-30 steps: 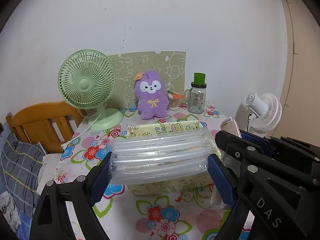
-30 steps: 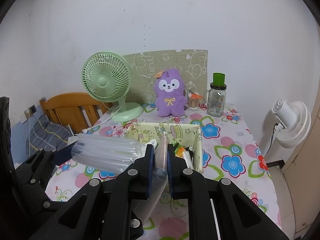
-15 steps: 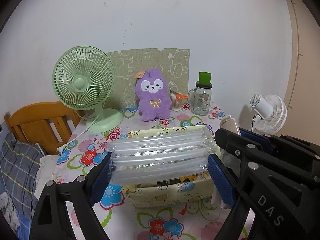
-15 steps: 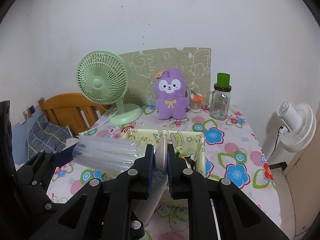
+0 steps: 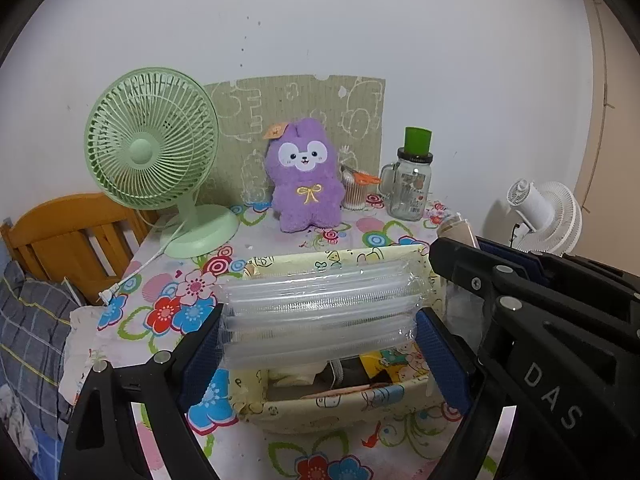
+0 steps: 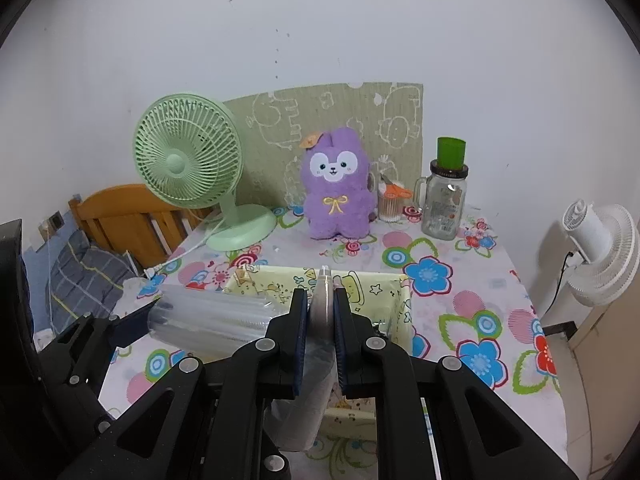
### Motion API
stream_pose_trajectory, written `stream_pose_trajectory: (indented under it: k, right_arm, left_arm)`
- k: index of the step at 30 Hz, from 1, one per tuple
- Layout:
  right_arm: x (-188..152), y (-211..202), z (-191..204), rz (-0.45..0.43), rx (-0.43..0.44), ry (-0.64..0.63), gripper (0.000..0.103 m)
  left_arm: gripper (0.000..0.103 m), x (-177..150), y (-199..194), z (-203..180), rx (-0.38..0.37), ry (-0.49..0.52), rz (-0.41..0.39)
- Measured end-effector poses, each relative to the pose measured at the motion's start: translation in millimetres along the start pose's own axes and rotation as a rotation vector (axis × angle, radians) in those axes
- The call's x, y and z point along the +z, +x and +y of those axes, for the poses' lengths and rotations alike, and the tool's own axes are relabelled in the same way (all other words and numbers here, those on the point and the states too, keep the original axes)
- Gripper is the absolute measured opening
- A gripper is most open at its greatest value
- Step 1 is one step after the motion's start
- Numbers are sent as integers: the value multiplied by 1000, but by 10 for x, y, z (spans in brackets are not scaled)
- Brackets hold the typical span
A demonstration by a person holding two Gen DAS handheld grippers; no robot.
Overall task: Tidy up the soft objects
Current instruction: 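Carry the white roll and clear bundle with both grippers over the yellow box, then lower both items into the yellow box and open both grippers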
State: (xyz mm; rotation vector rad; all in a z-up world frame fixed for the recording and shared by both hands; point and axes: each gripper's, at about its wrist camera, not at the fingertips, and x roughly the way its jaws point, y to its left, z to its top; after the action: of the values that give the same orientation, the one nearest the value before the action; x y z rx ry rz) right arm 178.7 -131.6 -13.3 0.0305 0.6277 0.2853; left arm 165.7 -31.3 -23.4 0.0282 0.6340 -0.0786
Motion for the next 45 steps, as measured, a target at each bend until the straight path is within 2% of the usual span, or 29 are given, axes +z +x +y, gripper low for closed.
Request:
stream_pose_trajectory:
  k: [22,23,25,26,28,37,45]
  right_arm:
    - [43,644,-130,94,27,36,16]
    - [36,662,-133,103,25,35,19]
    - [21,677,-138,113,13,27,42]
    - [15,672,-148,106,-8,27,47]
    - [4,640,-206,90,-26,43,65]
    - [-35,522,-425,80,-45,93,78]
    - [-123,475,-566,99,-90,104,79]
  left_arm:
    - [92,-5,490,73,-9,-16,86]
    - [92,-6,500,71,-9,-16,88]
    - [92,-10,520,59,-7,-14,93]
    - [92,-11,530,54,-1,-12,96]
    - [92,-14,540,53,0,-11,98]
    - [92,14,561,-45,-17,4,97]
    - [93,-24,697,-160,-42,9,123]
